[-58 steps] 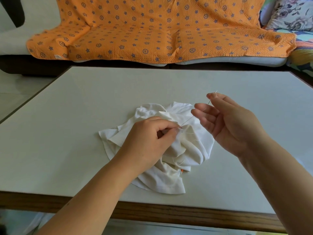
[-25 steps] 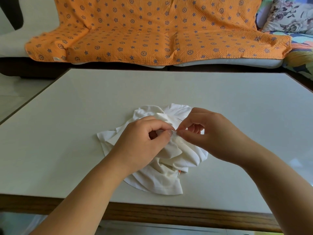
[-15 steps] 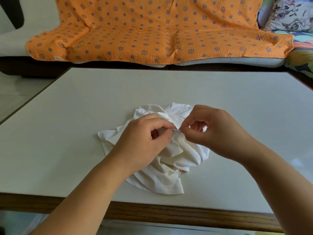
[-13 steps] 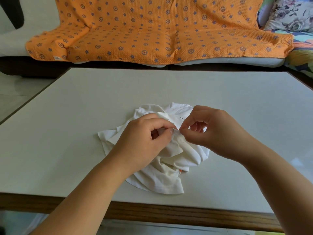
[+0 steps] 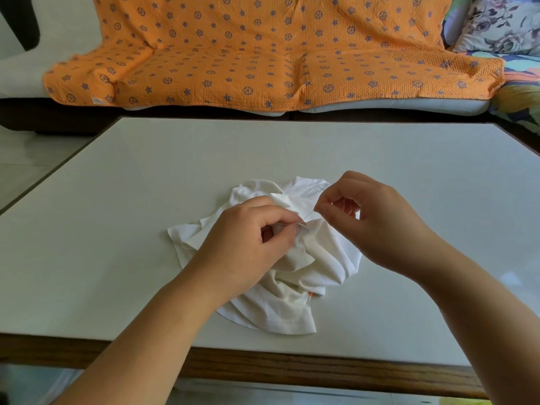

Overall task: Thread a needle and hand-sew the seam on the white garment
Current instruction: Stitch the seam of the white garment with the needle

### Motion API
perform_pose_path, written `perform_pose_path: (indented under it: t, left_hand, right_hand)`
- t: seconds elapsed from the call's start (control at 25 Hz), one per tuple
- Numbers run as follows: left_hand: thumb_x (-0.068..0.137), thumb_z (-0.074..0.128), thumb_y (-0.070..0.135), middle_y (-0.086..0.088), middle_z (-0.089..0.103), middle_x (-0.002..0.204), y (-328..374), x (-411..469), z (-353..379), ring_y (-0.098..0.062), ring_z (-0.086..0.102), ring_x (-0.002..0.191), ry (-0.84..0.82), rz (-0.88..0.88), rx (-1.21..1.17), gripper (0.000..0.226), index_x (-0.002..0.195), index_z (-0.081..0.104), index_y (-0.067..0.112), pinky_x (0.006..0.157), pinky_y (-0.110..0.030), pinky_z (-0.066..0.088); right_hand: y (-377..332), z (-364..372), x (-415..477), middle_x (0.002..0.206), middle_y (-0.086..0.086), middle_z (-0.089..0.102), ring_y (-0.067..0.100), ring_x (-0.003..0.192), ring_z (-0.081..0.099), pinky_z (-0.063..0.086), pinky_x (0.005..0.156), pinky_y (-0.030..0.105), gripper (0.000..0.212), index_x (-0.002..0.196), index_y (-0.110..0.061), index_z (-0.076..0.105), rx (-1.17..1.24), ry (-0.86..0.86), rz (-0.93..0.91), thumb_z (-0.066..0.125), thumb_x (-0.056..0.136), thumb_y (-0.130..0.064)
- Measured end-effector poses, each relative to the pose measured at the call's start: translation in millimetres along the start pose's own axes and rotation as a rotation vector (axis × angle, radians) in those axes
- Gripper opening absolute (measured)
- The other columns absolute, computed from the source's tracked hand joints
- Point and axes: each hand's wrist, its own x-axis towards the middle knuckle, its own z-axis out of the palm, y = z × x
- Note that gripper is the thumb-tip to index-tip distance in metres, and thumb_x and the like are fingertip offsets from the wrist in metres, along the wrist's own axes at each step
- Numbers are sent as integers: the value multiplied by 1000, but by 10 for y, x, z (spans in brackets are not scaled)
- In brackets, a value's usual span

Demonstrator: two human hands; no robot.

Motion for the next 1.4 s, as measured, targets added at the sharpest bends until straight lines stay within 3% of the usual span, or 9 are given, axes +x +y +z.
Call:
perform_pose_path:
  t: [0.36, 0.64, 0.8, 0.92, 1.08, 1.24, 1.4]
  left_hand:
    - [89, 65, 23, 22, 62, 82, 17, -4, -23, 1, 59, 78, -31, -24, -32, 13, 94, 76, 26, 69, -8, 42]
    - [90, 64, 21, 18, 65, 88, 8, -4, -28, -3, 61, 81, -38, -70, -57, 15, 95, 75, 31, 71, -9, 45]
    - [91, 65, 23, 21, 67, 84, 26, 4, -40, 3, 60, 78, -35, -102, -75, 14, 94, 76, 31, 68, -7, 42]
    - [89, 68, 25, 22, 69, 83, 34, 2, -33, 5, 62, 79, -40, -133, -85, 12, 93, 76, 33, 69, -7, 44]
    - [87, 71, 22, 27, 66, 76, 16, -10, -62, 6, 60, 73, -18, -163, -57, 14, 86, 74, 36, 67, -6, 43]
    - [84, 75, 28, 23, 67, 85, 9, 11, -99, 3, 49, 93, 82, -11, 180, 7, 88, 77, 33, 83, -5, 35]
    - [83, 75, 20, 16, 69, 85, 51, 1, -113, 2, 61, 89, 42, -66, 22, 9, 87, 77, 28, 78, -10, 46]
  right_hand:
    - [245, 20, 114, 87, -5, 51, 13, 82, 48, 32, 65, 9, 16, 93, -11, 68, -249, 255, 129, 54, 94, -18]
    - [61, -59, 48, 95, -11, 55, 4, 86, 53, 37, 69, 4, 23, 106, -24, 69, -122, 107, 124, 47, 97, -27]
    - [-170, -4, -145, 86, -15, 58, -2, 85, 54, 40, 72, 6, 22, 96, -34, 69, -10, -87, 3, 58, 81, -45]
    - [-119, 65, -164, 78, -16, 58, -1, 80, 55, 41, 70, 8, 6, 83, -31, 71, -4, -27, -9, 66, 84, -35]
    - [-76, 7, -153, 76, -17, 56, -4, 76, 56, 40, 70, 5, 7, 82, -24, 70, 23, -2, -22, 68, 87, -20]
    - [-76, -8, -155, 76, -17, 57, 1, 76, 56, 40, 69, 7, 7, 83, -25, 71, 53, -23, -14, 66, 87, -23]
    - [-72, -28, -161, 77, -19, 59, 2, 76, 56, 40, 68, 7, 7, 81, -26, 71, 117, -7, 3, 67, 86, -23]
